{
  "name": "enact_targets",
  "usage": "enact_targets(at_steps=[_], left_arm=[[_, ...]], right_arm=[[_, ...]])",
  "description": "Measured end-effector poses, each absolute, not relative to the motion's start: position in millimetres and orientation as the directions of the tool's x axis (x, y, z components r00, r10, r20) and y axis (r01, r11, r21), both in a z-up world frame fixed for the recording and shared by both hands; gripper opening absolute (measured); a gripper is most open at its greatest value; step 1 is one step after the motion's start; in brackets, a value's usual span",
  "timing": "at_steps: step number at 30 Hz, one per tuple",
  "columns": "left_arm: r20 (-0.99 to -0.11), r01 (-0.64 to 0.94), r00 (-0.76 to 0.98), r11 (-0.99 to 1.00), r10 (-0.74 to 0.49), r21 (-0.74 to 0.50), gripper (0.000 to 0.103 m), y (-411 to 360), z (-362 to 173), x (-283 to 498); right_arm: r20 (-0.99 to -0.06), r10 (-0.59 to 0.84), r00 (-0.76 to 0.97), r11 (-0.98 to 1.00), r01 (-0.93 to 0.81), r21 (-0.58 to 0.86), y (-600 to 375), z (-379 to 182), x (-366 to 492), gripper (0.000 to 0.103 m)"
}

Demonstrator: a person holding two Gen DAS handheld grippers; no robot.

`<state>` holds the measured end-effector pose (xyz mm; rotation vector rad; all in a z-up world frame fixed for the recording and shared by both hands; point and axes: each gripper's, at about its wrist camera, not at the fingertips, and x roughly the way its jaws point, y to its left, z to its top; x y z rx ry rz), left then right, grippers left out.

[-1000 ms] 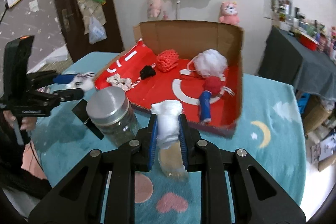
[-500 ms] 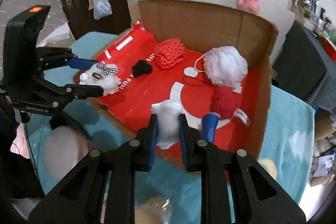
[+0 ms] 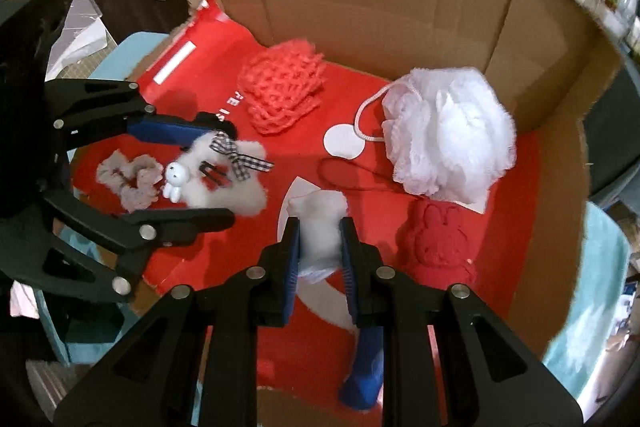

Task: Organize soft objects
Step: 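Lift and carry the bunny and cloth roll over into the cardboard box, then open both tools to release the bunny and cloth roll in the box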

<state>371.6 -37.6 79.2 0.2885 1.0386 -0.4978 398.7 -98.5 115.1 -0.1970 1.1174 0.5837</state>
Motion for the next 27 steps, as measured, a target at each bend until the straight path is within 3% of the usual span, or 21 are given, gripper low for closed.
enact_targets(at_steps=[27], left_arm=[[-0.899, 0.476, 0.38, 0.879, -0.22, -0.014, 0.059, -34, 57, 395]], right_arm=[[-0.928, 0.273, 0.252, 0.873, -0.47, 0.129, -85, 91, 423, 0.022]])
